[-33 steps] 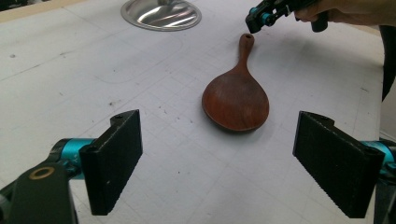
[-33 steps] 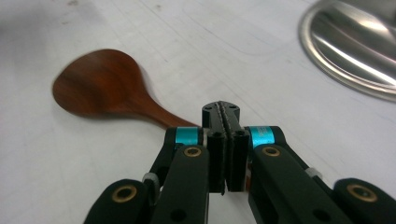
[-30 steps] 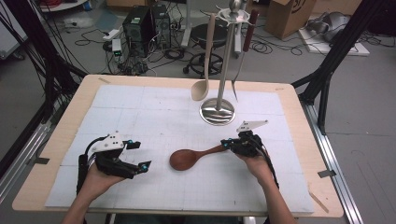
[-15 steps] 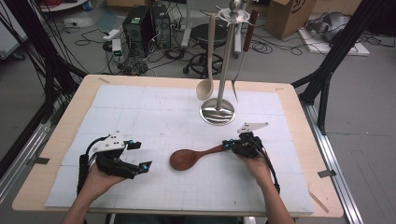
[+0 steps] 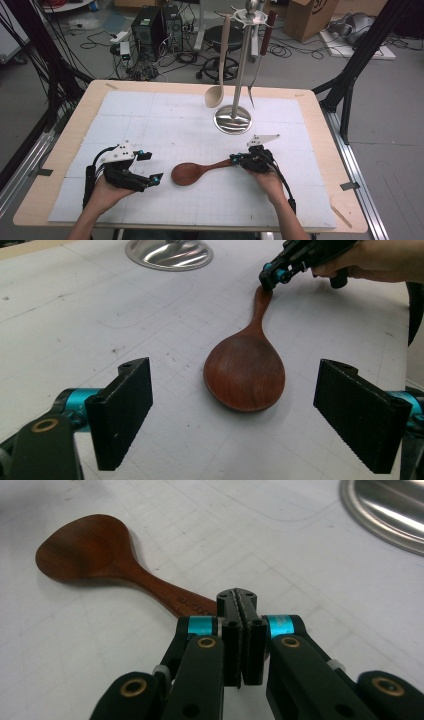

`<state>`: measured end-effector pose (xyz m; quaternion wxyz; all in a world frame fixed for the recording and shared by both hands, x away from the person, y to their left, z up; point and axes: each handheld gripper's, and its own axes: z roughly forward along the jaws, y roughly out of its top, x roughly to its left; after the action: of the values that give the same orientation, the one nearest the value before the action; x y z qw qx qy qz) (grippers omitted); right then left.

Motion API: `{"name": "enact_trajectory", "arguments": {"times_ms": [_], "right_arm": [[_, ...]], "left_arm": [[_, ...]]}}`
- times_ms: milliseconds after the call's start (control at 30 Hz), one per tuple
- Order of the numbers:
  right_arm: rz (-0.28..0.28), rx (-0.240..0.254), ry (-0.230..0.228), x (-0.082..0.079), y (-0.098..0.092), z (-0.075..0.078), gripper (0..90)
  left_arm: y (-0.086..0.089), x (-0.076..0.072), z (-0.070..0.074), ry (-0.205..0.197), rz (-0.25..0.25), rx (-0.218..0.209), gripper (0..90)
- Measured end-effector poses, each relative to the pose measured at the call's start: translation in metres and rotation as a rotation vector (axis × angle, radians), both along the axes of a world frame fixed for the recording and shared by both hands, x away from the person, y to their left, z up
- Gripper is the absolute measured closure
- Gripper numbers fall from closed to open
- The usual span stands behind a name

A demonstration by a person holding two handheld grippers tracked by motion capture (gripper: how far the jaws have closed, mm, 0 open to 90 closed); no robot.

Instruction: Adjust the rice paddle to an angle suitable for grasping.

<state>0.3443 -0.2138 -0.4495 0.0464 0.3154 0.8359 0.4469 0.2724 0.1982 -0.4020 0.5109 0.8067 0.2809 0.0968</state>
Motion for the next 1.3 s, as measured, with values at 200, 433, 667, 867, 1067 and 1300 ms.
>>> {"name": "enact_trajectory", "arguments": {"times_ms": [200, 433, 667, 867, 1067, 1300], "right_arm": [[0.028, 0.011, 0.002, -0.003, 0.015, -0.001, 89.7], [0.074, 0.018, -0.004, -0.006, 0.035, -0.002, 89.7], [0.102, 0.029, -0.006, -0.009, 0.049, -0.003, 89.6], [0.110, 0.040, -0.004, -0.011, 0.055, -0.004, 89.6], [0.095, 0.056, 0.001, -0.012, 0.052, -0.001, 80.3], [0.077, 0.083, -0.007, -0.018, 0.042, 0.004, 67.1]], "left_arm": [[-0.001, 0.000, 0.000, 0.000, -0.003, -0.003, 16.5], [-0.001, 0.000, -0.001, 0.003, -0.004, 0.001, 16.5], [-0.001, 0.000, -0.001, -0.001, -0.004, 0.000, 16.5], [-0.002, 0.000, -0.002, 0.003, -0.012, 0.003, 16.5], [-0.003, 0.000, -0.002, 0.002, -0.008, 0.003, 16.5], [-0.006, 0.001, -0.006, 0.015, -0.013, 0.021, 16.8]]}}
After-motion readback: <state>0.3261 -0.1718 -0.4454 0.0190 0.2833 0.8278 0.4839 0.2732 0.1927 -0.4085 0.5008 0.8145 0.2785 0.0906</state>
